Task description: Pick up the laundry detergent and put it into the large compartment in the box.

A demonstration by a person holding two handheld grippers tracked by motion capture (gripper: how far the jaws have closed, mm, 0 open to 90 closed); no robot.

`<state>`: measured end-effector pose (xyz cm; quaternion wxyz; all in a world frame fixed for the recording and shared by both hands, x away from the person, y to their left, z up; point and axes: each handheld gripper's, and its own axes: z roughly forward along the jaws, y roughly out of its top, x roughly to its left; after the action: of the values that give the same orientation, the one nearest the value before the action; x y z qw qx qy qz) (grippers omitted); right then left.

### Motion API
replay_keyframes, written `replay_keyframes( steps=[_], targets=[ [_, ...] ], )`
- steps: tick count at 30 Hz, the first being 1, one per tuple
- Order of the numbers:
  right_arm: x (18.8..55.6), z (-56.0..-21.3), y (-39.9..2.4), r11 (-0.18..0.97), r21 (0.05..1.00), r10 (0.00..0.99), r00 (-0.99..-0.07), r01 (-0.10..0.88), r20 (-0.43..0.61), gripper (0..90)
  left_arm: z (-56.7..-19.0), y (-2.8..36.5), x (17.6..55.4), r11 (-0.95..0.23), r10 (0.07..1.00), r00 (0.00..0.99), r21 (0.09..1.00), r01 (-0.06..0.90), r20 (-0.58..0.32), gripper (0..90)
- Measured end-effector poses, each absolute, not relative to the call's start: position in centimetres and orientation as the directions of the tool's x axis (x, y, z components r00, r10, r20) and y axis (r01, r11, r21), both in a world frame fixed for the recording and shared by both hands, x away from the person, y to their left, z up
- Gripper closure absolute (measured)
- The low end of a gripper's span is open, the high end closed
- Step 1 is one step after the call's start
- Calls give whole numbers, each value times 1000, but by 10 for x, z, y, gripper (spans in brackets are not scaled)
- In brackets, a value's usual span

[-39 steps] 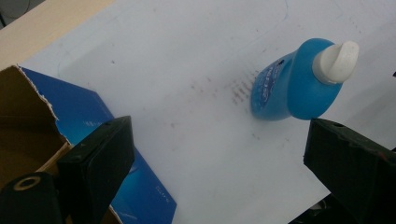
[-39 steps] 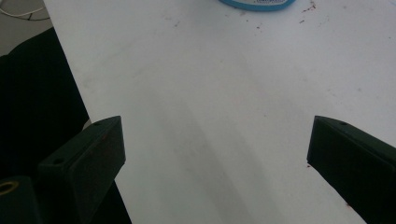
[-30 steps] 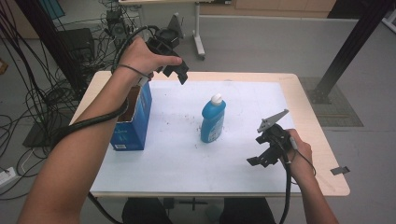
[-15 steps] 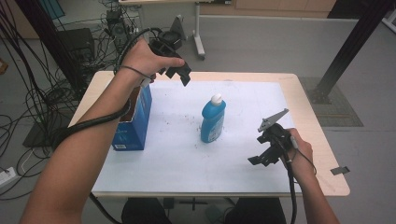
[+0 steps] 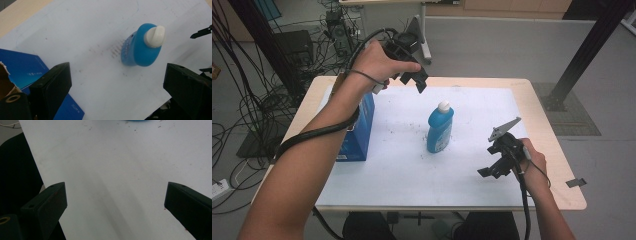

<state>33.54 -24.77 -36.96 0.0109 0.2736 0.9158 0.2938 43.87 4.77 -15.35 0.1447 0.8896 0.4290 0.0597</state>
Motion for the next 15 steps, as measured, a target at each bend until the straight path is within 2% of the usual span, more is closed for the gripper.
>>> replay_keyframes(
  steps=[15],
  targets=[
    [334, -371, -249, 675, 530, 525, -839, 514, 145, 35, -158, 10, 435, -644, 730, 683, 304, 702, -31, 79]
  ],
)
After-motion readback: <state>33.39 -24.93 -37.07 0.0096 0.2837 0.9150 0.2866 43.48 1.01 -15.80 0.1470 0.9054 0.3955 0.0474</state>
